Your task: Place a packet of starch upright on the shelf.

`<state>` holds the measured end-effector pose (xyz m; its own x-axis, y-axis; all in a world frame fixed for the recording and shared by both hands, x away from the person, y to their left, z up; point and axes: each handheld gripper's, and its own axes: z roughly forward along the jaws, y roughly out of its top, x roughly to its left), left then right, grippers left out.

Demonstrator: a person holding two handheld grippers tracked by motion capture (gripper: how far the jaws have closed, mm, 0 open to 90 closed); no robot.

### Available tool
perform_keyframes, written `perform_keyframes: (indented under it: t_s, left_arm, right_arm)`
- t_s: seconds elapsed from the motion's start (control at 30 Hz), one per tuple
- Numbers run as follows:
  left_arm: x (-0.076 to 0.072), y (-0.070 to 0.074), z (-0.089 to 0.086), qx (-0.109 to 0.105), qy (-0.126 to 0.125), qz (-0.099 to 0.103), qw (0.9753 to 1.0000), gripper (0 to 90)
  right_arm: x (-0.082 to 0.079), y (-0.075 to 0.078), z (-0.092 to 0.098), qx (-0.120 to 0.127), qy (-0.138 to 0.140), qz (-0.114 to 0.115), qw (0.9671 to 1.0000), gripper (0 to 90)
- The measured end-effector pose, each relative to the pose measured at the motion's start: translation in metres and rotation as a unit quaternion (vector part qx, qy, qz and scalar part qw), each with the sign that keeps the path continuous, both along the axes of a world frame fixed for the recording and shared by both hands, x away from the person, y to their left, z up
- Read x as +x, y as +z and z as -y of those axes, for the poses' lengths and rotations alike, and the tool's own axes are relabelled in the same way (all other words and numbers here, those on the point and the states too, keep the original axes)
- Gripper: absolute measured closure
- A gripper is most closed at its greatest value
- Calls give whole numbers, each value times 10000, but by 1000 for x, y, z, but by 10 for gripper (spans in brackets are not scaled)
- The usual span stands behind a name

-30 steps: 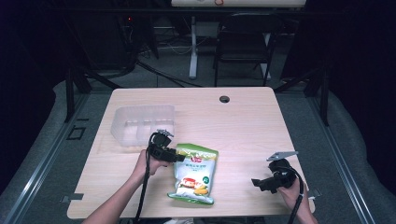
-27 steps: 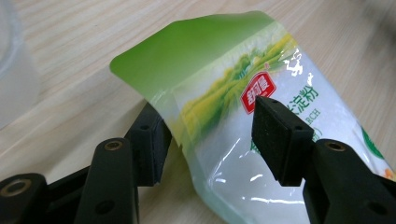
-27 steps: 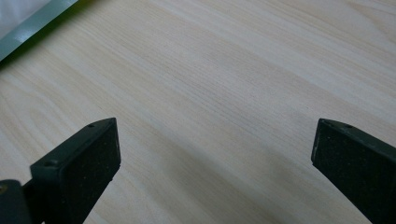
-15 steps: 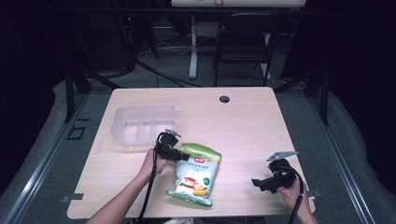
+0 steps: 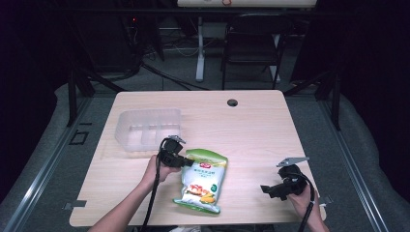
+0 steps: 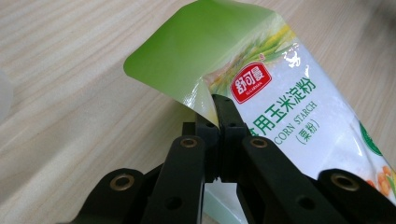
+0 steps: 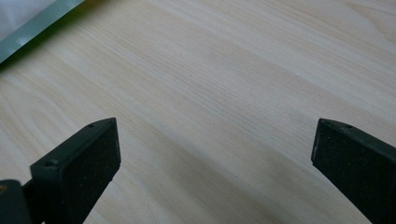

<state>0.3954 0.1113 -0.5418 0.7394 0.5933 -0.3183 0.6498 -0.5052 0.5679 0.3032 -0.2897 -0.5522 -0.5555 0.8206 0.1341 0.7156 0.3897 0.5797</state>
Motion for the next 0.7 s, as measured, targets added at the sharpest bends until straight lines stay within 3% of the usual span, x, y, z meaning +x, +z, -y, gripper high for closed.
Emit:
perform_keyframes:
  t_s: [0.07, 0.3, 0.57, 0.7]
  left_arm:
    - [-1, 2, 0, -82, -11, 50, 10000, 900]
    - [-9, 11, -1, -46, -46, 264, 9996, 900]
    - [-17, 21, -15, -401, 28, 394, 9984, 900]
    - [-21, 27, -18, -349, 28, 485, 9982, 900]
  right_arm:
    - [0, 0, 0, 2, 21, 29, 10000, 9]
    - [1, 0, 0, -18, 28, 8, 10000, 9]
    - [1, 0, 0, 10, 13, 19, 10000, 9]
    - [0, 1, 0, -9, 37, 69, 10000, 9]
